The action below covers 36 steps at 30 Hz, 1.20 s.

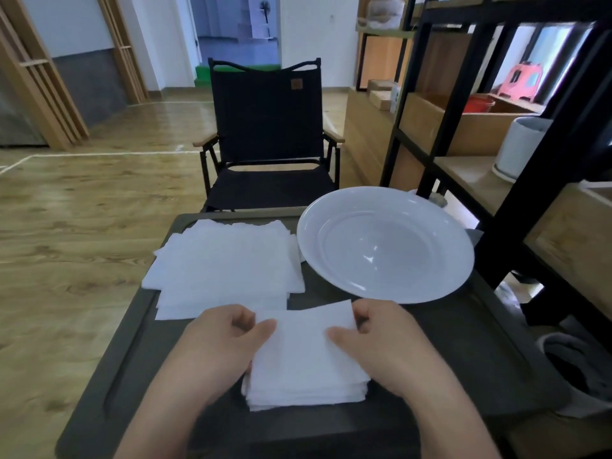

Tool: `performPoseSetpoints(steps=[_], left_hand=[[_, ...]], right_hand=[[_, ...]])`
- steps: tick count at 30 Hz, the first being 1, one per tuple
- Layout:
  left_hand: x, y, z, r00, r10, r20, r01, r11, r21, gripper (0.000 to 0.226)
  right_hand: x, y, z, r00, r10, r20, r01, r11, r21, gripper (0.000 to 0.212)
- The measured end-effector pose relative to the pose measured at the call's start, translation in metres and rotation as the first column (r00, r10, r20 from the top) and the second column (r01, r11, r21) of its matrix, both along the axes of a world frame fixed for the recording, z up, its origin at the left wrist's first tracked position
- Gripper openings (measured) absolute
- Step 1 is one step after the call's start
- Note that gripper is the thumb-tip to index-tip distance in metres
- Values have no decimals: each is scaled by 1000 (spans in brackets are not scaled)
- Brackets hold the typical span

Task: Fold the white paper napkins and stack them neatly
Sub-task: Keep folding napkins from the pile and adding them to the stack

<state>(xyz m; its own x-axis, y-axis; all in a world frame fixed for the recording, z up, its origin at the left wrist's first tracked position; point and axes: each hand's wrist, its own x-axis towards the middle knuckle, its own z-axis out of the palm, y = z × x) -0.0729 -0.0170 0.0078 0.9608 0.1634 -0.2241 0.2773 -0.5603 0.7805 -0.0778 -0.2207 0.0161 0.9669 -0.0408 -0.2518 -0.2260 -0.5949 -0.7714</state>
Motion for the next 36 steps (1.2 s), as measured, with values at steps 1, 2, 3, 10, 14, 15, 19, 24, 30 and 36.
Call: performPoseSetpoints(steps=[1, 2, 3, 10, 14, 15, 19, 24, 30, 36], left_hand=[[-1, 0, 1, 1000, -2, -7, 2, 1000, 11, 27], [-1, -1, 2, 1000, 0, -5, 0, 1000, 23, 24], [-2, -2, 3, 1000, 6, 3, -6, 999, 33, 21], [0, -3, -1, 999, 48, 8, -49, 989, 140, 28], [12, 2, -9, 939, 114, 325, -212, 935, 284, 30], [15, 3, -12, 921, 74, 382, -213, 918, 334, 36], [23, 8, -27, 965, -112, 236, -22, 865, 501, 69], [23, 8, -28, 975, -125, 183, 5, 837, 547, 63], [25, 8, -24, 964, -15, 266, -111, 883, 455, 47], [29, 13, -25, 939, 25, 343, -174, 896, 410, 37]], right_hand=[[-1, 1, 0, 1000, -8, 14, 9, 999, -34, 19], [-1, 1, 0, 999, -22, 27, 24, 998, -65, 21], [-1, 1, 0, 999, -38, 33, 41, 996, -80, 21], [-5, 5, 4, 998, -59, 10, 59, 987, -148, 23], [-6, 4, 5, 990, -104, 95, 120, 976, -184, 28], [-6, 4, 6, 986, -113, 123, 134, 974, -183, 29], [-5, 2, 10, 956, -140, 258, 188, 966, -175, 36], [-4, 12, 8, 924, -94, 370, 116, 993, -39, 24], [-5, 19, 5, 924, -52, 378, 46, 999, 24, 15], [-4, 17, 5, 918, -67, 392, 53, 998, 47, 14]])
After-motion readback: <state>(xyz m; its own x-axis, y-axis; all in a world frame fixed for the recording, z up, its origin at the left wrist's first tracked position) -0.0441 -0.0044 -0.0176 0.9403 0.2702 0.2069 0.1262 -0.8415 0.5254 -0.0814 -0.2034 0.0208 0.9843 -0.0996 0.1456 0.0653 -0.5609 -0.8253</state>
